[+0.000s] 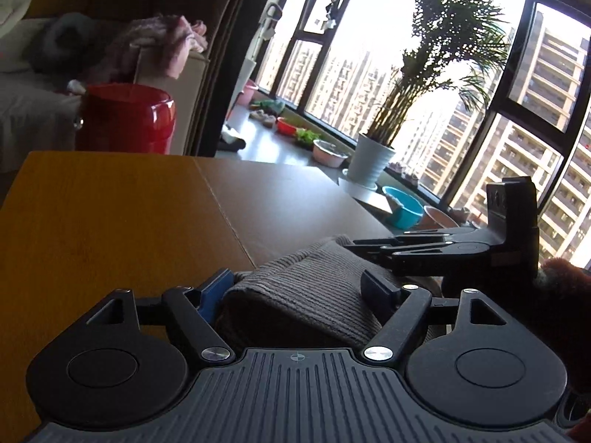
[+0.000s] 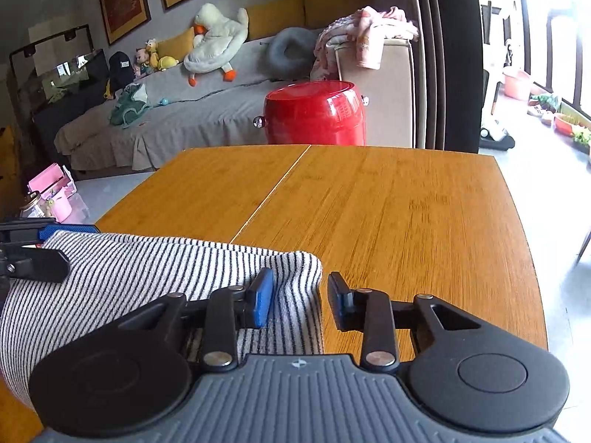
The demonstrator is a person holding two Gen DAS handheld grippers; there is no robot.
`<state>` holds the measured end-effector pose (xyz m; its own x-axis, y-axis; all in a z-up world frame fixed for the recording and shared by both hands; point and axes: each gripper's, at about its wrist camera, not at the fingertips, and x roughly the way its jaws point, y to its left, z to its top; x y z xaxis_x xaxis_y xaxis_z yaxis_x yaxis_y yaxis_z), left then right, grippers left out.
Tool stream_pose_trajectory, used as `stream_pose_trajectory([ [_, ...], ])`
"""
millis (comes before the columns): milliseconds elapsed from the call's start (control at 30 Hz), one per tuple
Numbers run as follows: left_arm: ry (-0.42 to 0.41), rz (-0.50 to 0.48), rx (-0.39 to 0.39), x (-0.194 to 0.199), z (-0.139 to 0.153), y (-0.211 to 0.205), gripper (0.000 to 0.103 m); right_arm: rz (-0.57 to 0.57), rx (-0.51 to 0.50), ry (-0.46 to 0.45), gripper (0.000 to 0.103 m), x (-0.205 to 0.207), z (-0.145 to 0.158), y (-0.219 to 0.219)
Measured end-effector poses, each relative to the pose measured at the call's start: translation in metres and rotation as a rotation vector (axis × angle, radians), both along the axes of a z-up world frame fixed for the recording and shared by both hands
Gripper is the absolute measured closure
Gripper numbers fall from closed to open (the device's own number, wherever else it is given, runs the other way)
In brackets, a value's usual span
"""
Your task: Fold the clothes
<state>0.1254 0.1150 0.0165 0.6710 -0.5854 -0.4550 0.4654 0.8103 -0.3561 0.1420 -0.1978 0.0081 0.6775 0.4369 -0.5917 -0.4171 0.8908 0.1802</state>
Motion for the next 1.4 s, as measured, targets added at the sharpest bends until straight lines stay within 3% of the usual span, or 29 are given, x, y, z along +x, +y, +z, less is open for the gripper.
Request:
stream_pose_trajectory([
  [200,-0.058,-0.081,-0.007,-0.022,0.014,-0.006,0.009,-0.008,-0.041,-0.026,0.071,-0.009,0.005,0.006],
  [333,-0.041,-0.054,0.064,-0.019,0.0,-0.015,0.018,0.013,-0.081,-0.07,0.071,-0.018,0.019,0.009],
  [467,0.021,-0.012,0.078,-0.006,-0.018,-0.013,0.02,0.065,-0.063,-0.145,0.065,-0.035,0.042,0.012],
  [567,0.029,-0.004,0.072,-0.002,-0.023,-0.01,0.019,0.156,-0.02,-0.176,0.051,-0.05,0.052,0.019],
  [667,0.021,0.004,0.086,-0.002,-0.026,-0.009,0.016,0.196,-0.099,-0.126,0.046,-0.05,0.032,0.039],
  [800,0.023,0.023,0.111,-0.001,-0.031,-0.009,0.016,0.152,-0.029,-0.058,0.042,-0.038,0.013,0.037],
  [1133,-0.047,0.026,0.144,-0.009,-0.005,-0.006,0.023,0.155,-0.047,-0.109,0.04,-0.049,0.017,0.034],
  [1267,0.0,0.035,0.156,-0.002,-0.016,-0.003,0.021,0.257,-0.015,-0.129,0.04,-0.067,0.035,0.035],
  [1400,0.01,0.043,0.151,0.002,-0.018,-0.003,0.019,0.395,-0.005,-0.094,0.038,-0.087,0.036,0.047],
])
